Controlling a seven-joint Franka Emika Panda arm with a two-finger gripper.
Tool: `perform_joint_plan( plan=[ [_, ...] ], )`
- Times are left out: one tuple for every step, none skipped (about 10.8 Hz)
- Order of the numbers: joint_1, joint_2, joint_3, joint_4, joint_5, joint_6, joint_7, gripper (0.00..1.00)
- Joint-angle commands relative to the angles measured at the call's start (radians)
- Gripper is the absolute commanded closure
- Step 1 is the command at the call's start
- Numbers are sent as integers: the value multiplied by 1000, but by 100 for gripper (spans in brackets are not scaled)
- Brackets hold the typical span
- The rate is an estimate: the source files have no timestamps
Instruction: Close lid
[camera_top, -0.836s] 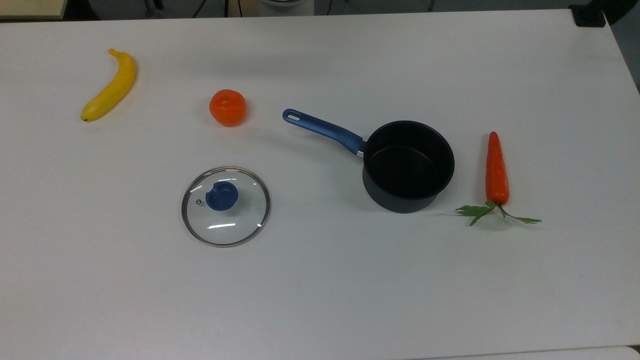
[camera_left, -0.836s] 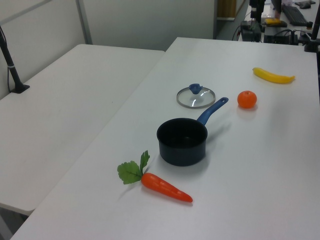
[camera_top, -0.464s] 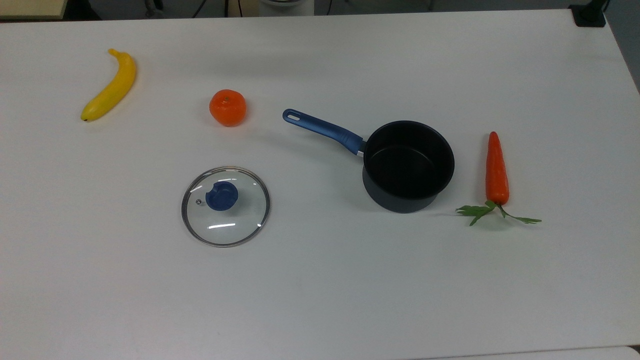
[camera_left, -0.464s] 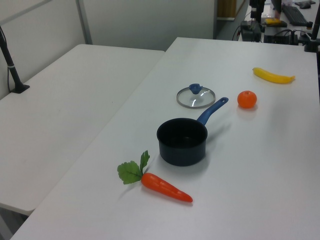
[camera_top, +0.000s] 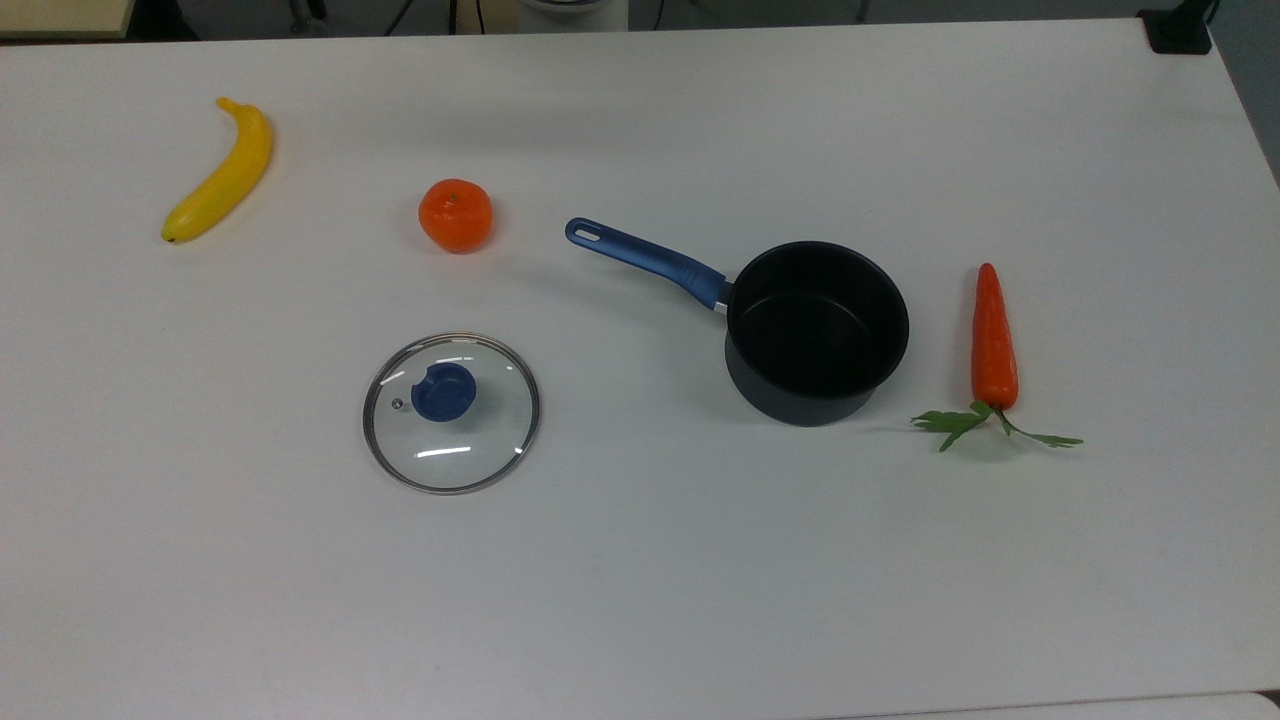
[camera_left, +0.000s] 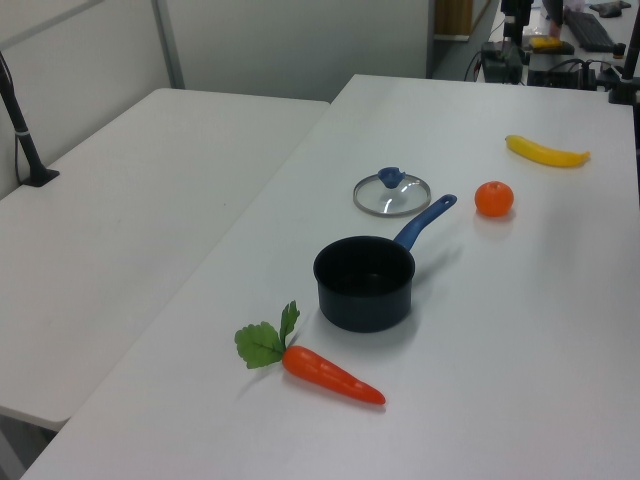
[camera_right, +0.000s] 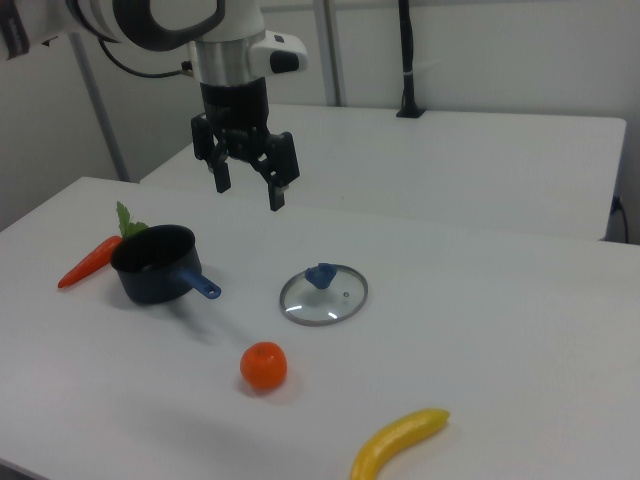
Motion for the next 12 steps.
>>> perform_joint_plan(
  plan=[
    [-2,-22,-2,-9,-3,-29,-14,0],
    [1,-19,-2,-9,-3,-23,-14,0],
    [5,-16,-2,-9,-3,-20,-11,0],
    [7,-14,-2,-9,-3,-22,-6,0],
    [7,-13,-2,-9,-1,-22,-3,0],
    [5,-13,-2,-9,-1,-20,-1,0],
    [5,-11,-2,-9,0,-17,0,0],
    [5,-8,-2,-8,2,-8,5,0],
    [7,-4,-2,-6,6,13,26,0],
    [10,3,-1,-9,9,40,63,0],
    [10,10,1,-9,13,66,102,0],
    [11,22,1,-9,16,75,126,0]
  ],
)
